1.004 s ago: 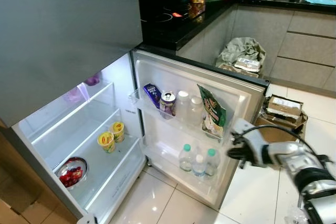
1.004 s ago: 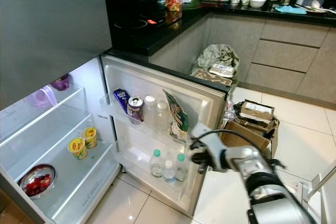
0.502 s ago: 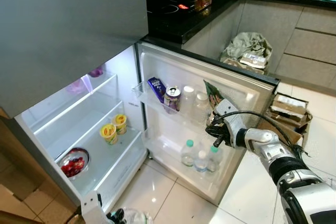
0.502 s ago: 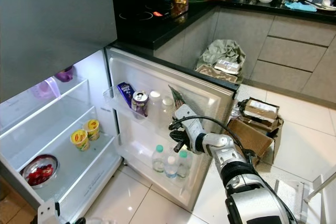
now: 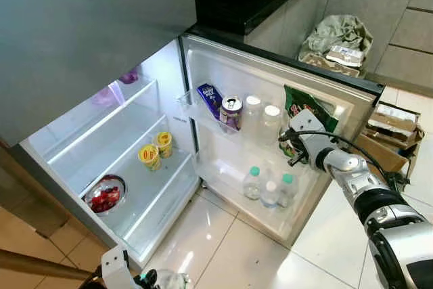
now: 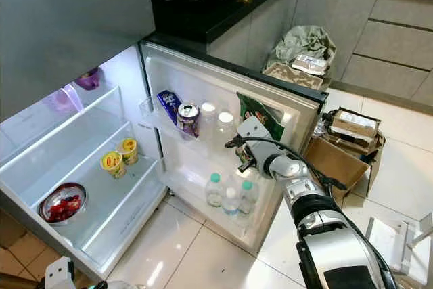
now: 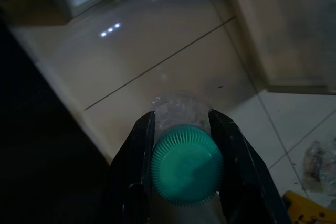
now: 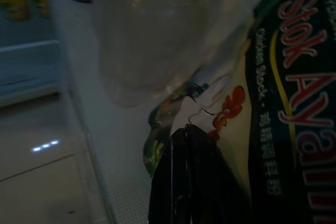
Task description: Restocking fridge
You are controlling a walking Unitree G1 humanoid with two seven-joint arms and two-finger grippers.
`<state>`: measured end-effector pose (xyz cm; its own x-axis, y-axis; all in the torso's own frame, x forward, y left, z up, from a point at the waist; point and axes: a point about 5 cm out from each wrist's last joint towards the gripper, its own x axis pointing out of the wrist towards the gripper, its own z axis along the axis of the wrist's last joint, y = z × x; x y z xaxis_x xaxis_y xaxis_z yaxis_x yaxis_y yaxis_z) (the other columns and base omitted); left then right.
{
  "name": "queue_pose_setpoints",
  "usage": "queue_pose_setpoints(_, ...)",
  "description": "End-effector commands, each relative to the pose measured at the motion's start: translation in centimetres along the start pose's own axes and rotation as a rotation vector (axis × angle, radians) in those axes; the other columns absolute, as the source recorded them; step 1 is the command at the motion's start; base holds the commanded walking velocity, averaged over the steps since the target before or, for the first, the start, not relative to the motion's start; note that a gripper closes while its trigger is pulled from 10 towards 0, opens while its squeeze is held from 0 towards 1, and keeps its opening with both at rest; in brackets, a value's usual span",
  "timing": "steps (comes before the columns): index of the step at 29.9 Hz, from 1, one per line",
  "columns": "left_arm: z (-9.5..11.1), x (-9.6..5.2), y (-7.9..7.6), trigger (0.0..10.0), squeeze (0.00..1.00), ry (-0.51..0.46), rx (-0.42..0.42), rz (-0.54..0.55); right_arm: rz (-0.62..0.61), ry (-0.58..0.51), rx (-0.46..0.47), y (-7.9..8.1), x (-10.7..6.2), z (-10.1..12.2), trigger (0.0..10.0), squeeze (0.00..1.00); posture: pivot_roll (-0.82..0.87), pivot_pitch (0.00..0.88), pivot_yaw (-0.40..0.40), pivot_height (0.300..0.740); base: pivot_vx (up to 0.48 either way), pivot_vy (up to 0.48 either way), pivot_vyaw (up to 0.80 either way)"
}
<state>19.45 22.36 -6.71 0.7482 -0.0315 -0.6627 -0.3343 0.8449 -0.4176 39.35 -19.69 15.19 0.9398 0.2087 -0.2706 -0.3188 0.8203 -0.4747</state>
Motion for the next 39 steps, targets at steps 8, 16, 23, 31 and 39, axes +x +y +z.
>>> queue_pose_setpoints(8,0.2,-0.6,1.4,10.0,0.00,0.004,0.038,0.020,-0.212,0.081,0.021,-3.5,-1.2,-1.6,10.0,0.00,-0.01,0.205,0.045,0.740,0.000,0.000,0.00)
queue_pose_setpoints(16,0.3,-0.6,1.4,10.0,0.00,0.000,0.038,0.016,-0.065,-0.069,0.225,-3.2,-1.4,-0.8,10.0,0.00,-0.02,0.187,0.033,0.740,0.000,0.000,0.00)
queue_pose_setpoints(23,-0.1,-0.8,1.8,10.0,0.00,0.006,0.078,0.068,0.276,0.098,0.288,4.0,-2.9,-8.0,10.0,0.00,-0.02,0.155,0.018,0.740,0.000,0.000,0.00)
queue_pose_setpoints(31,-1.7,-1.7,3.0,10.0,0.00,0.058,0.104,0.139,0.199,0.470,0.407,9.7,-8.3,-17.7,10.0,0.00,-0.05,0.110,0.029,0.740,0.000,0.000,0.00)
queue_pose_setpoints(39,-3.0,-2.2,3.6,10.0,0.00,0.096,0.114,0.177,0.145,0.615,0.519,11.9,-11.7,-21.2,10.0,0.00,-0.07,0.086,0.027,0.740,0.000,0.000,-0.69)
